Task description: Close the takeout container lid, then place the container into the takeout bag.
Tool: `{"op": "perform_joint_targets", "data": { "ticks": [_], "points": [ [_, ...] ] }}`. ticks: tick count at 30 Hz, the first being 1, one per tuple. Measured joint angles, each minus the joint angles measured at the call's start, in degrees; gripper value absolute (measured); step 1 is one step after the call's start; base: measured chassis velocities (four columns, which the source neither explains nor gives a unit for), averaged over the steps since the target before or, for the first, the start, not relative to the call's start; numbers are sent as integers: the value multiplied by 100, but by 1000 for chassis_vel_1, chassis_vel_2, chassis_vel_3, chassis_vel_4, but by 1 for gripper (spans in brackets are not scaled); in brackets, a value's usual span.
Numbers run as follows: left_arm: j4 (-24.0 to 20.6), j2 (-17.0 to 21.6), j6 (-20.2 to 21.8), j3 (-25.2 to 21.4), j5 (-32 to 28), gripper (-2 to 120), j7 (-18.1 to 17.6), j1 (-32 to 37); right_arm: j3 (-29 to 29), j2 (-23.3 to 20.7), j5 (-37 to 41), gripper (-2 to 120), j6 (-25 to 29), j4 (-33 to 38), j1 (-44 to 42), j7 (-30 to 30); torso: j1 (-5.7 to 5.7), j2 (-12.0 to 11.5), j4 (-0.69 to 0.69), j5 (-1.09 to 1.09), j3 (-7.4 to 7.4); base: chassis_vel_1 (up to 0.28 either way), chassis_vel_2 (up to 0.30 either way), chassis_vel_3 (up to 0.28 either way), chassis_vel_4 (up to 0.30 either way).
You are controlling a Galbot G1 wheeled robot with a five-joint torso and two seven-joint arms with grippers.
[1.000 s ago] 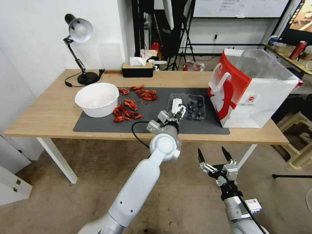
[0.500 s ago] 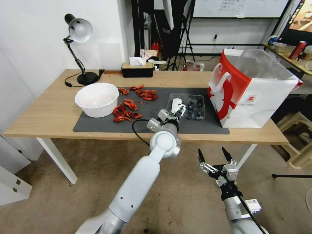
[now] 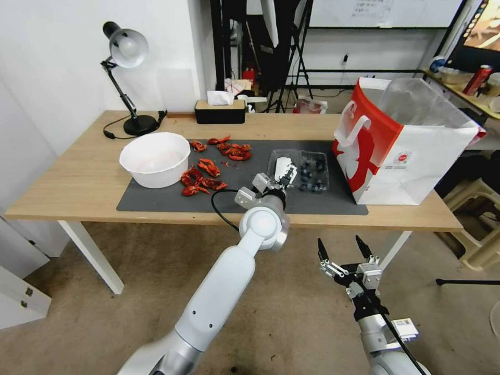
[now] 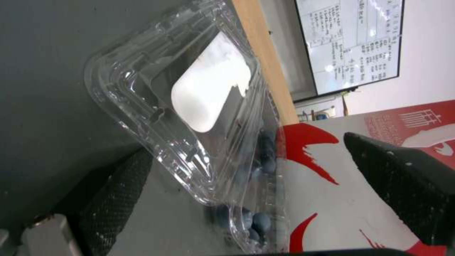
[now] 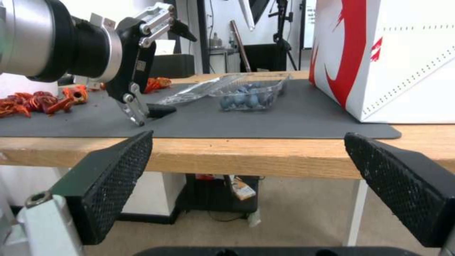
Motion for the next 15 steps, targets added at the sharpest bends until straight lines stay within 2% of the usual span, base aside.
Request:
{"op": "perform_joint_targets", "data": {
  "ticks": [7, 15],
  "points": [
    [23, 8, -89, -67, -63, 100, 52, -35, -10, 32, -30, 100, 0, -18, -1, 0, 1, -1, 1, 1, 1, 0, 0, 0, 0],
    [-62, 9, -197, -109, -137, 100, 304, -4, -28, 47, -60, 100, -1, -41, 17, 1, -1, -1, 1, 0, 0, 0, 0, 0, 0]
  ]
}}
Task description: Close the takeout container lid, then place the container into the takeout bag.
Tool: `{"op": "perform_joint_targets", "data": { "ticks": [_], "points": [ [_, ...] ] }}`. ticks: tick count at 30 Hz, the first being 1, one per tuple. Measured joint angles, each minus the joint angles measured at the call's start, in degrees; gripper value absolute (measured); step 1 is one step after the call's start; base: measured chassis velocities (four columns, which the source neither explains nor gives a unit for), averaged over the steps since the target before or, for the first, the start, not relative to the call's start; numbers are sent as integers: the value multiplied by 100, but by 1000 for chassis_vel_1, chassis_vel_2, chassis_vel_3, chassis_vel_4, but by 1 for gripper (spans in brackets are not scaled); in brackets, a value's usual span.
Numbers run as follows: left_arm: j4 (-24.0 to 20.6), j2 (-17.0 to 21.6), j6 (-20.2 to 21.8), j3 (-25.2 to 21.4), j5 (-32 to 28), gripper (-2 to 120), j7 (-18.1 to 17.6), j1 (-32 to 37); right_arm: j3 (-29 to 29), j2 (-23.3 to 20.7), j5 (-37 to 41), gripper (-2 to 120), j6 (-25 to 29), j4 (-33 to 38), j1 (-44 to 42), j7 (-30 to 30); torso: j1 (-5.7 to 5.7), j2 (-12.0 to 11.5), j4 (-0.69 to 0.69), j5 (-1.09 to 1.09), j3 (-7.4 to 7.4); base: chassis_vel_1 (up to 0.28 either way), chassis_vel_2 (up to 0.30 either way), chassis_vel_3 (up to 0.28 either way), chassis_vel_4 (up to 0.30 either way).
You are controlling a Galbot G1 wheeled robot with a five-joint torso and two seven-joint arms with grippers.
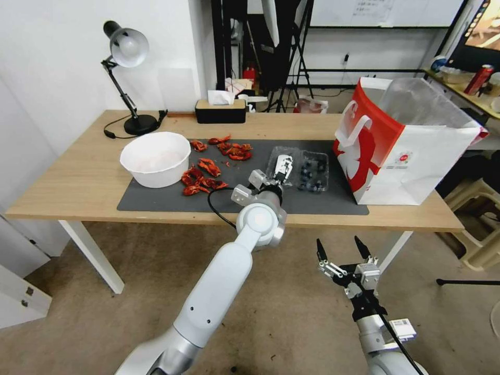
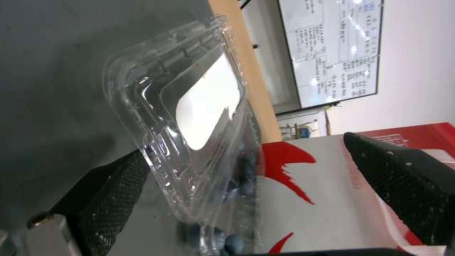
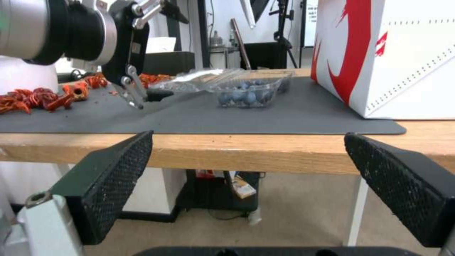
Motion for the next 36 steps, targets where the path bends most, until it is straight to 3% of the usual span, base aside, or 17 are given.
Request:
{"op": "perform_joint_targets", "data": {
  "ticks": [22, 36],
  "points": [
    [-222, -6, -79, 71, -26, 100, 561, 20, -13, -13, -17, 100, 5, -20, 9, 15, -1, 2, 0, 0, 0, 0, 0, 0, 0],
    [-262, -9, -61, 230, -37, 100, 678, -105, 9, -11, -16, 100, 19, -15, -4, 15, -2, 2, -1, 0, -1, 0, 0, 0, 0]
  ]
}}
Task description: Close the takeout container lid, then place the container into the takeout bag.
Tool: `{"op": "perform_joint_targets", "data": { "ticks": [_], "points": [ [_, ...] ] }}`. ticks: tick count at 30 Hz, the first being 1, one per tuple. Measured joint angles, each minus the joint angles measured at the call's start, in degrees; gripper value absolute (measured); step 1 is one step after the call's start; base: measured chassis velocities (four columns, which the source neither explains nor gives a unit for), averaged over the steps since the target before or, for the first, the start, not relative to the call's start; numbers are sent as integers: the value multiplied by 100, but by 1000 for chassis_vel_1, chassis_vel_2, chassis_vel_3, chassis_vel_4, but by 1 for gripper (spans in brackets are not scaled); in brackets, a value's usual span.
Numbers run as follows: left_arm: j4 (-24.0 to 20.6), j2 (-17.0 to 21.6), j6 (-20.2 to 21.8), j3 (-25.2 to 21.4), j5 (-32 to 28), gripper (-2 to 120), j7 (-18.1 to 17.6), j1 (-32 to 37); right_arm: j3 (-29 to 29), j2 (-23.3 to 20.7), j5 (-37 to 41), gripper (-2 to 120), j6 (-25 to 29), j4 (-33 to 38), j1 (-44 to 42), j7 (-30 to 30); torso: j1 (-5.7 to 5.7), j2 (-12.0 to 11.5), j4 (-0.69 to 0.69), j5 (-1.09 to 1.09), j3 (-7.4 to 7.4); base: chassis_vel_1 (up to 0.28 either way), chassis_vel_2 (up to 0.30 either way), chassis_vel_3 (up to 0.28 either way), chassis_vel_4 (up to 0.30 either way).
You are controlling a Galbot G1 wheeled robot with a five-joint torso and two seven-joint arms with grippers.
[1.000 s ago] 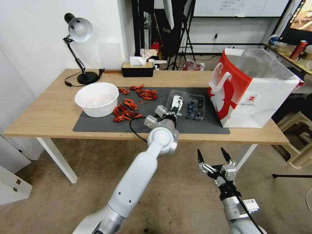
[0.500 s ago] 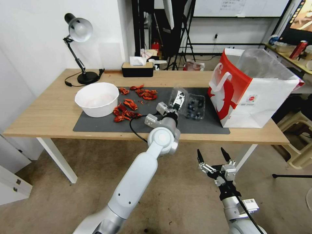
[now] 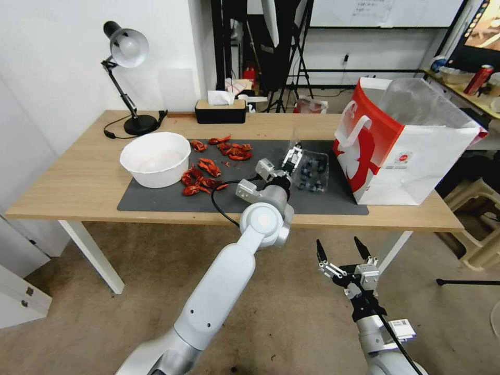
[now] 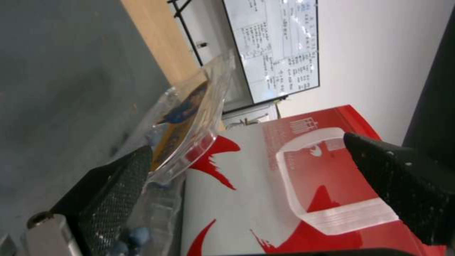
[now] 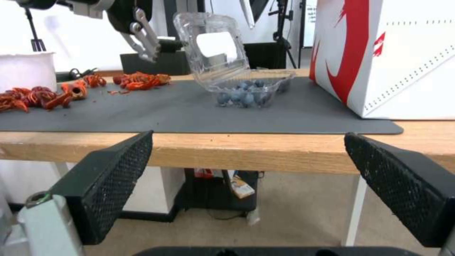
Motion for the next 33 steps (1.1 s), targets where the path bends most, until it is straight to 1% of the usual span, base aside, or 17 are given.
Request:
{"op": "perform_joint_targets", "data": {
  "ticks": [3, 12, 21, 25, 33],
  "points": [
    [29, 0, 92, 48, -8, 100, -8, -89, -2, 25, -3, 100, 0, 2, 7, 0, 0, 0, 0, 0, 0, 0, 0, 0, 0],
    [151, 0, 188, 189, -17, 100, 0, -174, -8, 72, -29, 100, 6, 2, 8, 0, 0, 0, 0, 0, 0, 0, 0, 0, 0],
    [217, 0, 286, 334, -38, 100, 76, -234, 1, 71, -35, 100, 24, -23, 21, 2, 1, 0, 0, 0, 0, 0, 0, 0, 0],
    [290, 0, 389, 487, -41, 100, 77, -320, -4, 98, -58, 100, 36, -46, 29, 3, 0, 0, 0, 0, 0, 0, 0, 0, 0],
    [357, 0, 605, 626, 65, 100, 5, -428, -10, 96, -67, 100, 42, -53, 35, 3, 0, 0, 0, 0, 0, 0, 0, 0, 0]
  ]
}}
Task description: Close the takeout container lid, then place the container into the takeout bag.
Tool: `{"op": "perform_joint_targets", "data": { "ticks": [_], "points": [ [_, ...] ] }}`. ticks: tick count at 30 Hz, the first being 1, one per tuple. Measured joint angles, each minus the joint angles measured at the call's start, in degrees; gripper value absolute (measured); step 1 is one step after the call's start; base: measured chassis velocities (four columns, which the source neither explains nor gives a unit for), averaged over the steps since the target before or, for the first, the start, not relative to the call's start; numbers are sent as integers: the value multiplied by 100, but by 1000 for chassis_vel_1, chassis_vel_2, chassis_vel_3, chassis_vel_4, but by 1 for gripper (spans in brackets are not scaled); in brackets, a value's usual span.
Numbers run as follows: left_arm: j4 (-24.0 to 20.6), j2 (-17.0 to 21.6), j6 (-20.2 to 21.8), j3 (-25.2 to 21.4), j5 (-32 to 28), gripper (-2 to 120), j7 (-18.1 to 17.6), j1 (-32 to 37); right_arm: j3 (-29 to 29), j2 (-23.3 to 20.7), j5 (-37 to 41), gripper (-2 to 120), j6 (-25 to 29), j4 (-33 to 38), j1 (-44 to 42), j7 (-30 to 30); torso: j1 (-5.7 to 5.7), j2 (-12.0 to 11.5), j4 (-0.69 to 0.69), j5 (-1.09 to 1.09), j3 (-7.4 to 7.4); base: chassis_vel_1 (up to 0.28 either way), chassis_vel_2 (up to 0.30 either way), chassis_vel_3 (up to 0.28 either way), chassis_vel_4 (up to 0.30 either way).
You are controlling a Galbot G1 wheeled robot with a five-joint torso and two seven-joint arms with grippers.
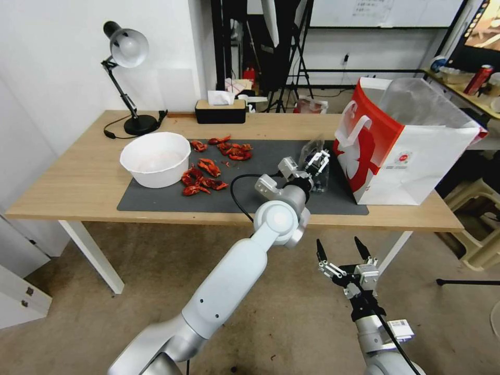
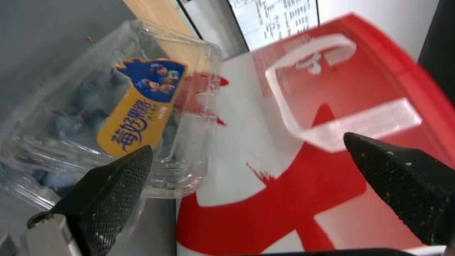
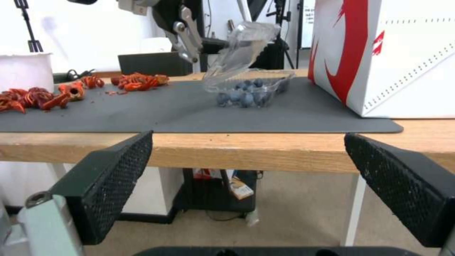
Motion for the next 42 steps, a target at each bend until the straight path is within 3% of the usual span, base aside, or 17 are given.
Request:
{"op": "perform_joint_targets", "data": {
  "ticks": [6, 15, 30, 31, 39, 42],
  "points": [
    [80, 0, 109, 122, 66, 100, -58, -105, -8, 9, -12, 100, 2, -11, 10, 0, 0, 0, 0, 0, 0, 0, 0, 0, 0],
    [274, 0, 369, 313, 194, 93, -486, -301, -10, 41, -31, 100, 62, -62, 8, -6, 0, 0, 0, 0, 0, 0, 0, 0, 0],
    [346, 0, 1043, 310, 299, 36, -1561, -559, -37, 81, -39, 100, 107, -112, 83, -19, 0, 0, 0, 0, 0, 0, 0, 0, 0],
    [346, 0, 1043, 310, 299, 36, -1561, -559, -37, 81, -39, 100, 107, -112, 83, -19, 0, 0, 0, 0, 0, 0, 0, 0, 0],
    [420, 0, 1127, 325, 326, 3, -1829, -678, -39, 72, 36, 100, 103, -111, 117, -60, 2, -1, 0, 0, 0, 0, 0, 0, 0],
    [445, 0, 1155, 345, 329, 0, -1894, -713, -37, 38, 171, 100, 97, -104, 201, -133, 2, -1, 0, 0, 0, 0, 0, 0, 0]
  ]
}}
